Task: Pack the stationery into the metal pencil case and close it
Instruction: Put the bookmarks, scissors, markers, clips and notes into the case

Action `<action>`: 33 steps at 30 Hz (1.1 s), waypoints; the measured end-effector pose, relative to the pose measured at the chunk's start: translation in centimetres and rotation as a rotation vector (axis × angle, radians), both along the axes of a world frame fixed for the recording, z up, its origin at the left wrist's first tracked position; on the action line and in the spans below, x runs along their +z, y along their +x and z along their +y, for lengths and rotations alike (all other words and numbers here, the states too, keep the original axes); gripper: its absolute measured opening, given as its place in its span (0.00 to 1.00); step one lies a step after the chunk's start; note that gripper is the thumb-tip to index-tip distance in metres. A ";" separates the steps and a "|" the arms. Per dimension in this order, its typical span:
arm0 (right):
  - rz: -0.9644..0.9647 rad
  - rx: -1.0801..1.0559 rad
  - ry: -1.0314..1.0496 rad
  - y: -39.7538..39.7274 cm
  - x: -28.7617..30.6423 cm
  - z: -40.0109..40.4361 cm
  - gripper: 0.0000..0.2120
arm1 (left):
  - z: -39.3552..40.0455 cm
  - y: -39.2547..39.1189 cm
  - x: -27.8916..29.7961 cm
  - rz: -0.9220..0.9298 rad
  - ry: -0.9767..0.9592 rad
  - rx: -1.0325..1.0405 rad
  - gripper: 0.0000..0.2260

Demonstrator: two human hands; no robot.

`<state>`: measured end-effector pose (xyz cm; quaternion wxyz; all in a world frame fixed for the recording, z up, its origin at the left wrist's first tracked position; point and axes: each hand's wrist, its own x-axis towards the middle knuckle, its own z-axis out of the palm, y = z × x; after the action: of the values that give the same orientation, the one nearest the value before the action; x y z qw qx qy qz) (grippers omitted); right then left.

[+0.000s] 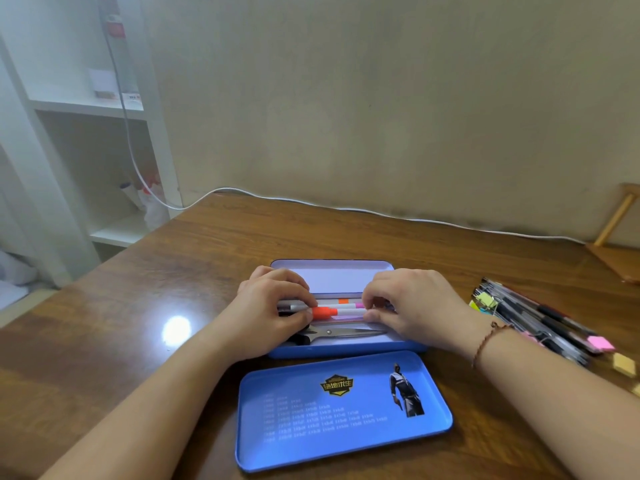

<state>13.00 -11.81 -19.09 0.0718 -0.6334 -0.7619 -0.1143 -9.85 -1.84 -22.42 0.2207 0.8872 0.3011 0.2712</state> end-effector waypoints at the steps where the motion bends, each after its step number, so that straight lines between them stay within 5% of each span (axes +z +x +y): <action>1: -0.001 -0.002 0.001 0.0 0.0 0.0 0.11 | 0.0 0.0 0.0 -0.010 0.002 -0.007 0.09; 8: 0.051 -0.033 0.011 -0.1 -0.2 -0.2 0.11 | 0.1 0.0 0.1 0.025 -0.020 -0.048 0.05; 10: 0.068 -0.043 -0.003 0.3 0.3 -0.5 0.11 | 0.1 0.0 0.1 0.023 -0.020 -0.052 0.11; 15: 0.855 -0.157 0.478 4.9 5.9 -4.2 0.03 | 0.1 -0.3 0.1 0.031 -0.035 -0.124 0.13; 17: 0.951 -0.224 0.588 7.9 7.3 -6.4 0.07 | 0.1 -0.2 0.1 0.067 -0.014 -0.154 0.12; 21: 0.768 -0.408 0.218 10.7 6.2 -8.6 0.11 | 0.2 -0.1 -0.1 0.091 -0.017 -0.134 0.11; 25: 0.294 -0.451 -0.172 10.5 3.5 -8.3 0.17 | 0.3 -0.1 -0.3 0.086 -0.050 -0.086 0.13; 29: 0.381 -0.394 -0.362 10.3 2.3 -8.8 0.25 | 0.4 0.1 -0.4 0.084 -0.070 -0.057 0.13; 33: 0.351 -0.379 -0.302 10.3 1.6 -8.7 0.23 | 0.5 0.3 -0.5 0.050 -0.079 -0.059 0.13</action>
<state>23.28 -20.56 -17.52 0.0847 -0.7781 -0.6143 0.1003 -9.56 -1.37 -22.88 0.2559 0.8928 0.2906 0.2302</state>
